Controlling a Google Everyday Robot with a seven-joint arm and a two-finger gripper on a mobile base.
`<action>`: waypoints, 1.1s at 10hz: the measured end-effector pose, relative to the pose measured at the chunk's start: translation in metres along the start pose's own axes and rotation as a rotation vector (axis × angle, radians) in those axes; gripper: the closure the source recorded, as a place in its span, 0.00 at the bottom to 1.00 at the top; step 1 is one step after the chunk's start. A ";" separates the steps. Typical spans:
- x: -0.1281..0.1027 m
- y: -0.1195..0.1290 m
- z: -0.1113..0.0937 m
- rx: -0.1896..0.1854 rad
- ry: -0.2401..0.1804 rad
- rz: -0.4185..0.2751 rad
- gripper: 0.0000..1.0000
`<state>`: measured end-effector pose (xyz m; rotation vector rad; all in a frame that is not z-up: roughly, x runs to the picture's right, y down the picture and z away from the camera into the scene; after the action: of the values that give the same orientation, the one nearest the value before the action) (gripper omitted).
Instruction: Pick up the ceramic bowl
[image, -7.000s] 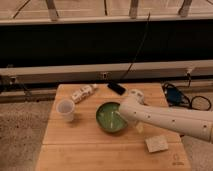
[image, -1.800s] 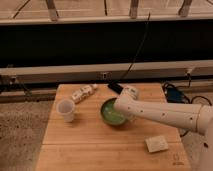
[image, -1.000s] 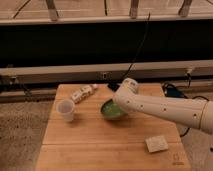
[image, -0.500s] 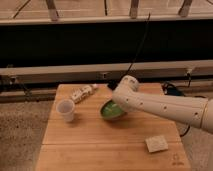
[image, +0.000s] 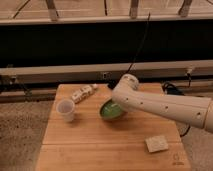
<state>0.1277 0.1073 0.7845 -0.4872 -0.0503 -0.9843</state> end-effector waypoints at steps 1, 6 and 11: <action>0.000 0.000 -0.003 0.002 0.001 -0.005 0.96; -0.002 0.000 -0.018 0.011 0.010 -0.028 0.96; -0.003 -0.004 -0.034 0.014 0.018 -0.054 0.96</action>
<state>0.1169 0.0942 0.7545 -0.4663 -0.0539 -1.0403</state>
